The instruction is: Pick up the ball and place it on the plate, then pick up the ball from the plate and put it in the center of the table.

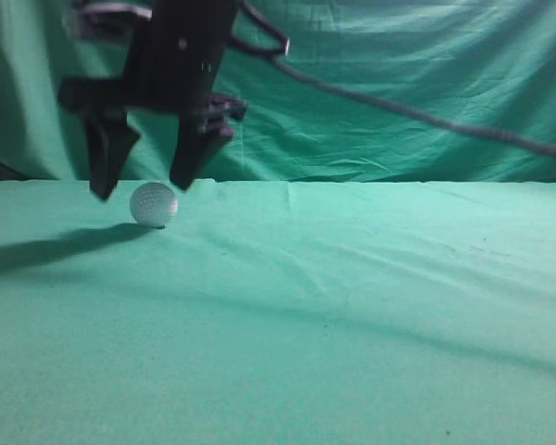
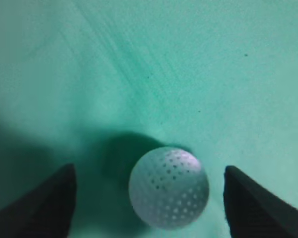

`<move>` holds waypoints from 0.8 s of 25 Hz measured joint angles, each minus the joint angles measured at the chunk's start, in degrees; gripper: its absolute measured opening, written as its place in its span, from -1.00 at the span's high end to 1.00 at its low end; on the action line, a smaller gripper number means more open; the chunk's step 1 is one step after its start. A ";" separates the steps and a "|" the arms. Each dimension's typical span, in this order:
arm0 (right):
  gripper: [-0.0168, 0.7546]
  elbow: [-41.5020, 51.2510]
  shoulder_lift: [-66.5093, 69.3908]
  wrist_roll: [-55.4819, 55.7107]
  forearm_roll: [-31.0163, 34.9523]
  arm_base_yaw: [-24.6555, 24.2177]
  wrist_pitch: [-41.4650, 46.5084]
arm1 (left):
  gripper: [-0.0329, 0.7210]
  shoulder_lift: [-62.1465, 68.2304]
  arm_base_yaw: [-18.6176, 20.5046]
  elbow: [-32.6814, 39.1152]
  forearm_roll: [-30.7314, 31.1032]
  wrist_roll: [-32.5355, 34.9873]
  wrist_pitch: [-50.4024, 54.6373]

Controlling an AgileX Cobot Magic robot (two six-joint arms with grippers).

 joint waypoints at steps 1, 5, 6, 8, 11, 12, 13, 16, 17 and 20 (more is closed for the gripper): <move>-0.41 0.00 -1.30 0.00 -0.14 0.00 0.69 | 0.91 0.00 0.00 0.00 0.00 0.00 0.00; -0.30 0.00 -7.81 0.00 -1.35 0.00 5.05 | 0.91 0.00 0.00 0.00 0.00 0.00 0.00; -0.24 0.00 -9.41 0.00 -2.11 0.00 6.76 | 0.91 0.00 0.00 0.00 0.00 0.00 0.00; 0.01 0.00 -13.39 1.25 -3.58 0.00 10.53 | 0.91 0.00 0.00 0.00 0.00 0.00 0.00; 0.58 0.00 -19.16 6.41 -7.78 0.00 16.84 | 0.91 0.00 0.00 0.00 0.00 0.00 0.00; 0.72 0.00 -21.10 8.21 -8.80 0.00 18.83 | 0.91 0.00 -0.11 0.00 0.00 0.00 0.00; 0.81 0.00 -22.71 9.90 -9.89 0.00 20.43 | 0.91 0.00 -0.26 0.00 0.00 0.00 0.00; 0.79 -0.23 -28.11 12.17 -11.37 0.00 22.43 | 0.91 0.00 -2.13 0.00 0.00 0.00 0.00; 0.79 -0.23 -29.55 12.55 -11.74 0.00 22.67 | 0.91 0.00 -2.80 0.00 0.00 0.00 0.00; 0.79 -0.32 -34.30 13.55 -12.53 0.00 22.91 | 0.91 0.00 -3.67 0.00 0.00 0.00 0.00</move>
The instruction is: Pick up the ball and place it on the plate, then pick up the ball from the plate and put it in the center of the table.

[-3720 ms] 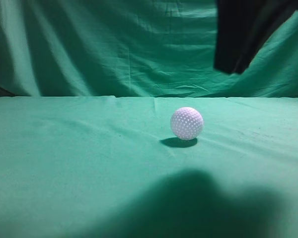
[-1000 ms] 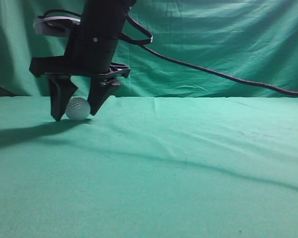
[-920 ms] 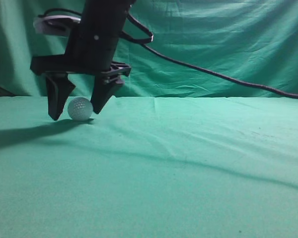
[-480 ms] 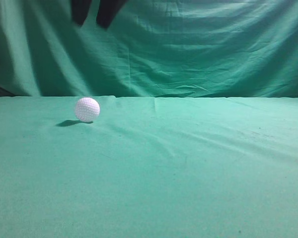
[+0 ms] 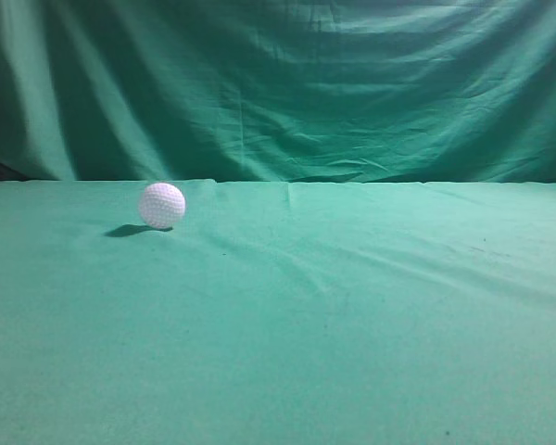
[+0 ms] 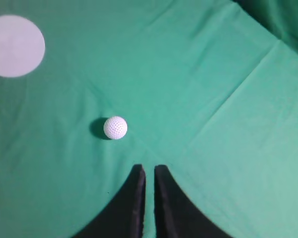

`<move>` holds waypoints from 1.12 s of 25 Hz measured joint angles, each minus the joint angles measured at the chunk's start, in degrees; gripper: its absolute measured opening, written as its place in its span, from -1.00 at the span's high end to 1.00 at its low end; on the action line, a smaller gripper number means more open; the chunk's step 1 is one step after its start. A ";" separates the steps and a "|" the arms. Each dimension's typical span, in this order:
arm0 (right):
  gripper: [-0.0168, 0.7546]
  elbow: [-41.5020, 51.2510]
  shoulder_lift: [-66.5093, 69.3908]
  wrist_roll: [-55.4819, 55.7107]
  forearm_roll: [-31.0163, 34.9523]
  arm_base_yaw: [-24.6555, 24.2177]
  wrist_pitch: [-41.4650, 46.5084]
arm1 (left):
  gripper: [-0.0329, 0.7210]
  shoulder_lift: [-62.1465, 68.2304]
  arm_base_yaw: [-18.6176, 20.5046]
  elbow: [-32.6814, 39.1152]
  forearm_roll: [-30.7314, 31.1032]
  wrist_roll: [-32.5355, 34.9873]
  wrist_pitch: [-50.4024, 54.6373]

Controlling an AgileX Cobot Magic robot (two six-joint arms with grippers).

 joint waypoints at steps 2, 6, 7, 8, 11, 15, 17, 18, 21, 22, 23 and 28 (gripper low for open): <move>0.79 0.00 -3.31 0.67 -0.21 0.00 0.18 | 0.91 0.00 0.00 0.00 0.00 0.00 0.00; 0.79 0.00 -9.41 2.54 -0.21 0.00 0.55 | 0.91 0.00 0.00 0.00 0.00 0.00 0.00; 0.79 0.00 -10.74 3.30 -0.11 0.00 0.68 | 0.91 0.00 0.00 0.00 0.00 0.00 0.00; 0.79 0.29 -12.42 4.03 0.00 0.00 0.68 | 0.91 0.00 0.00 0.00 0.00 0.00 0.00; 0.79 4.16 -18.15 5.19 0.00 0.00 0.68 | 0.91 0.00 0.00 0.00 0.00 0.00 0.00; 0.79 14.36 -26.64 5.98 0.00 0.00 0.68 | 0.91 0.00 0.00 0.00 0.00 0.00 0.00; 0.79 20.32 -31.20 6.78 0.00 0.00 -0.65 | 0.91 0.00 0.00 0.09 0.00 0.00 0.00; 0.79 23.56 -33.12 7.30 0.00 0.00 -1.80 | 0.91 0.00 0.00 0.09 0.00 0.00 0.00; 0.79 32.39 -40.06 8.67 0.08 0.00 -6.12 | 0.91 0.00 0.00 0.09 0.00 0.00 0.00; 0.79 35.35 -41.96 8.80 0.36 0.00 -7.80 | 0.91 0.00 0.00 0.09 0.00 0.00 0.00; 0.79 38.20 -44.22 8.92 0.65 0.00 -9.14 | 0.91 0.00 0.00 0.09 0.00 0.00 0.00; 0.79 50.64 -55.17 9.13 3.16 0.00 -18.03 | 0.91 0.00 0.00 0.09 0.00 0.00 0.00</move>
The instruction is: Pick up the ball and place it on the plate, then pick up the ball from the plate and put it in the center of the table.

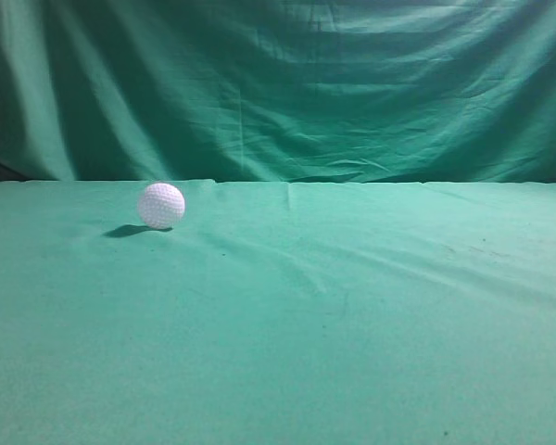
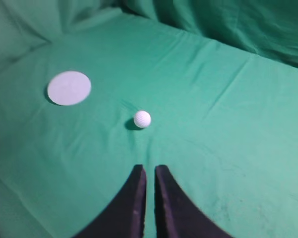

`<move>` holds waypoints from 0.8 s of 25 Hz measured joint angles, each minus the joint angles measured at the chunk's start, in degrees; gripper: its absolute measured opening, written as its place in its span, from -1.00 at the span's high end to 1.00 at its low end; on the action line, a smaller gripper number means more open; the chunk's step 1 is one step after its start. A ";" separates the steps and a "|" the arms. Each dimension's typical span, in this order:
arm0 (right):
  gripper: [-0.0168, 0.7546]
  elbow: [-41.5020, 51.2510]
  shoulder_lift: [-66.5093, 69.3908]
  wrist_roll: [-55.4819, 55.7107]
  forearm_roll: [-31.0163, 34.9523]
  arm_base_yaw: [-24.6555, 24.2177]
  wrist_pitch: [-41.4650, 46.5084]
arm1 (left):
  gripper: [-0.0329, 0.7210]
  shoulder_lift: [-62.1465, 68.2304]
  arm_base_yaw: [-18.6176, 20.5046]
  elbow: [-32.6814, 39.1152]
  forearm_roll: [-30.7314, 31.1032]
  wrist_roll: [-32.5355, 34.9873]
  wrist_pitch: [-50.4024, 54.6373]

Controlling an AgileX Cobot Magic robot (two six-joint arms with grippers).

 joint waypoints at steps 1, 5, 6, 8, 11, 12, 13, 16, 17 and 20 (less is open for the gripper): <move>0.79 2.42 -1.80 0.00 0.55 0.00 -1.65 | 0.91 0.00 0.00 0.00 0.00 0.00 0.00; 0.79 9.78 -9.17 0.00 1.33 0.00 -5.47 | 0.91 0.00 0.00 0.00 0.00 0.00 0.00; 0.79 10.75 -10.79 0.00 1.33 0.00 -5.47 | 0.91 0.00 0.00 0.00 0.00 0.00 0.00; 0.79 11.58 -13.46 0.00 1.33 0.00 -5.10 | 0.91 0.00 0.00 0.00 0.00 0.00 0.00; 0.79 11.83 -16.09 -0.37 0.39 0.00 -3.54 | 0.91 0.00 0.00 0.00 0.00 0.00 0.00; 0.79 12.02 -16.63 -0.26 -0.54 0.00 -3.26 | 0.91 0.00 0.00 0.00 0.00 0.00 0.00; 0.79 11.98 -17.29 -0.16 -1.44 0.00 -3.12 | 0.91 0.00 0.00 0.00 0.00 0.00 0.00; 0.79 12.06 -19.12 -0.13 -2.92 0.00 -2.91 | 0.91 0.00 0.00 0.00 0.00 0.00 0.00; 0.79 12.06 -19.63 -0.13 -3.41 0.00 -3.08 | 0.91 0.00 0.00 0.00 0.00 0.00 0.00; 0.79 15.01 -21.07 -0.13 -4.51 -2.59 -7.52 | 0.91 0.00 0.00 0.00 0.00 0.00 0.00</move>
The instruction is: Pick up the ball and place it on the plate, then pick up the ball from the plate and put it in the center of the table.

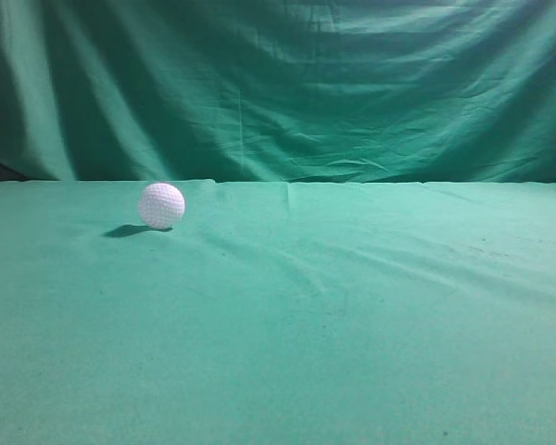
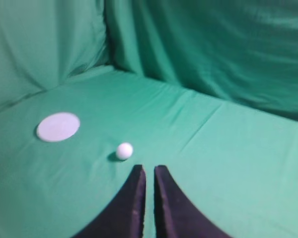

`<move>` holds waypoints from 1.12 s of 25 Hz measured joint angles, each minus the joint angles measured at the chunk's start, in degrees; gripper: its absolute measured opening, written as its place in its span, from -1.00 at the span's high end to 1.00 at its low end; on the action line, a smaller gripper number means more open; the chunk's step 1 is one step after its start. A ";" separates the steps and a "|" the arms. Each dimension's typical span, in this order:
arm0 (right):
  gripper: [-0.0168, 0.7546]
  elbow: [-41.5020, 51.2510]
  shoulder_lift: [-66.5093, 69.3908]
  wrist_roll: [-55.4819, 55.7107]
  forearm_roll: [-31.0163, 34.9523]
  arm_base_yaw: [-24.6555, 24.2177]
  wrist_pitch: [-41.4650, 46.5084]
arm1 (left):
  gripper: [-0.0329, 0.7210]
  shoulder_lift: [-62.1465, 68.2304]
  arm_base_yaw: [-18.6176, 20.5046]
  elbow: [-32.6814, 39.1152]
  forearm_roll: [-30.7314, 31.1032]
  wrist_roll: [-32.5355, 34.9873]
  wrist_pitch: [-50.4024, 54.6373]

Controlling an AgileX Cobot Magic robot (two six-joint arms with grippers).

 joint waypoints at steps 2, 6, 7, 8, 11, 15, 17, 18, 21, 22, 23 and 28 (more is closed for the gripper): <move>0.79 3.83 -0.73 0.00 -0.90 -3.35 -5.06 | 0.91 0.00 0.00 0.00 0.00 0.00 0.00; 0.79 12.90 -4.53 0.00 -1.13 -12.49 -13.16 | 0.91 0.00 0.00 0.00 0.00 0.00 0.00; 0.79 14.93 -5.95 0.00 -0.58 -15.09 -14.84 | 0.91 0.00 0.00 0.00 0.00 0.00 0.00; 0.79 16.49 -7.37 0.00 0.00 -17.68 -16.78 | 0.91 0.00 0.00 0.00 0.00 0.00 0.00; 0.79 21.91 -11.33 0.00 1.58 -24.23 -21.58 | 0.91 0.00 0.00 0.00 0.00 0.00 0.00; 0.79 28.35 -16.00 0.00 2.16 -30.02 -26.47 | 0.91 0.00 0.00 0.00 0.00 0.00 0.00; 0.79 31.17 -17.76 0.00 2.29 -31.46 -28.20 | 0.91 0.00 0.00 0.00 0.00 0.00 0.00; 0.79 32.46 -18.66 0.00 2.40 -32.12 -28.84 | 0.91 0.00 0.00 0.00 0.00 0.00 0.00; 0.79 36.28 -21.53 0.00 2.53 -33.85 -29.37 | 0.91 0.00 0.00 0.00 0.00 0.00 0.00; 0.79 37.49 -22.12 0.00 2.52 -34.45 -29.61 | 0.91 0.00 0.00 0.00 0.00 0.00 0.00; 0.79 39.01 -22.38 0.00 2.67 -34.81 -29.85 | 0.91 0.00 0.00 0.00 0.00 0.00 0.00; 0.79 45.37 -22.37 0.00 3.80 -35.43 -32.64 | 0.91 0.00 0.00 0.00 0.00 0.00 0.10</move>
